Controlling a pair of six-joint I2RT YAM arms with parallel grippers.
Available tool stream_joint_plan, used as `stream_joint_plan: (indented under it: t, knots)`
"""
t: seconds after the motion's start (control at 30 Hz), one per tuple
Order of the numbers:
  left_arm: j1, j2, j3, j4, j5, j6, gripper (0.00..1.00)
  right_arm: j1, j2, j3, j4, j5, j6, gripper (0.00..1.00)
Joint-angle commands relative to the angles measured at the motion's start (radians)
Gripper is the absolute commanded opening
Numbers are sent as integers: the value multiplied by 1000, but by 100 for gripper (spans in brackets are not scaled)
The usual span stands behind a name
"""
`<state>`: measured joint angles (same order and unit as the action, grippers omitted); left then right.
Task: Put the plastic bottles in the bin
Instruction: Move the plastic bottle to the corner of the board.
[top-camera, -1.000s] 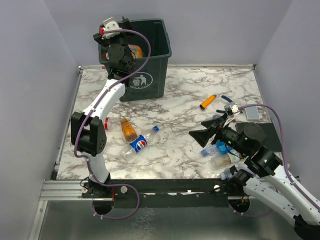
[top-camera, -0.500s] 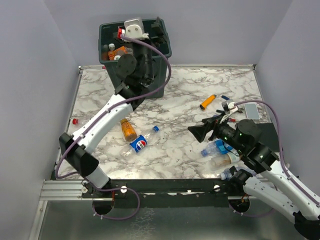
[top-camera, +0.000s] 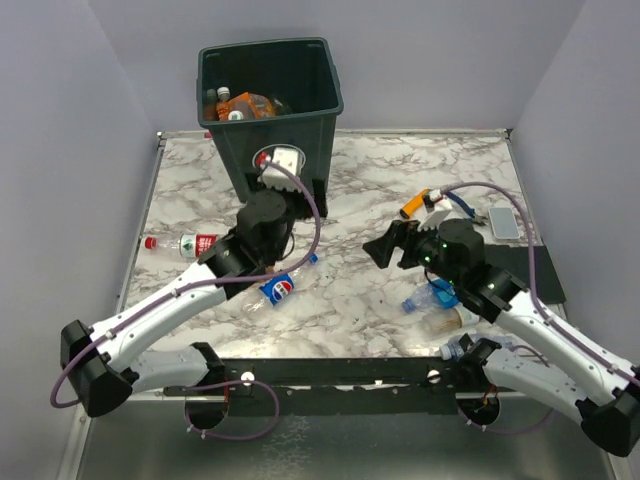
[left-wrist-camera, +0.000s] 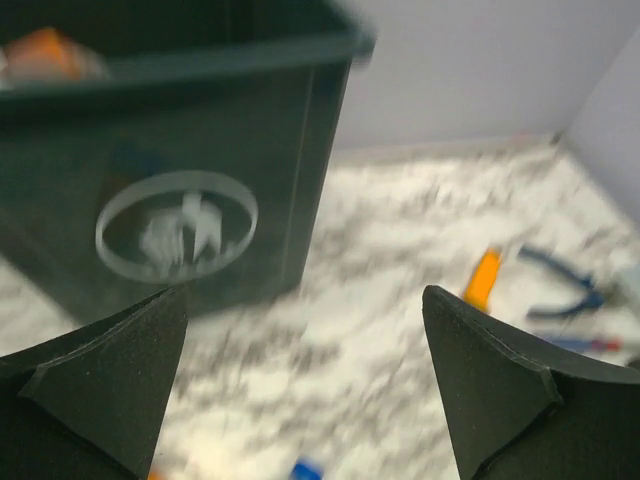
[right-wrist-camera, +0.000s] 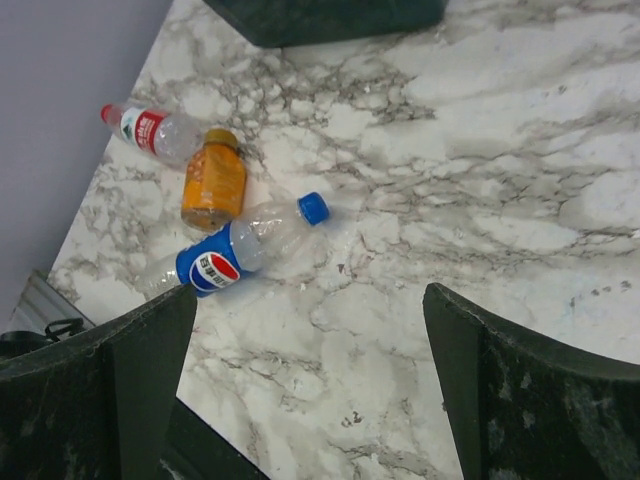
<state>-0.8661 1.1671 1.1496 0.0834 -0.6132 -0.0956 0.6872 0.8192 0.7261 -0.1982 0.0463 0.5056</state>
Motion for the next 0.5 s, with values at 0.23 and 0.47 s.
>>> stream_joint_plan:
  t: [0.23,0.47]
  knots:
    - [3,-336,-428,-227,-77,-232,99,5,500,19,314,-361,318,94]
    - [6,-464,-516,-234,-220,-242,99,35,791,127,426,-431,563,98]
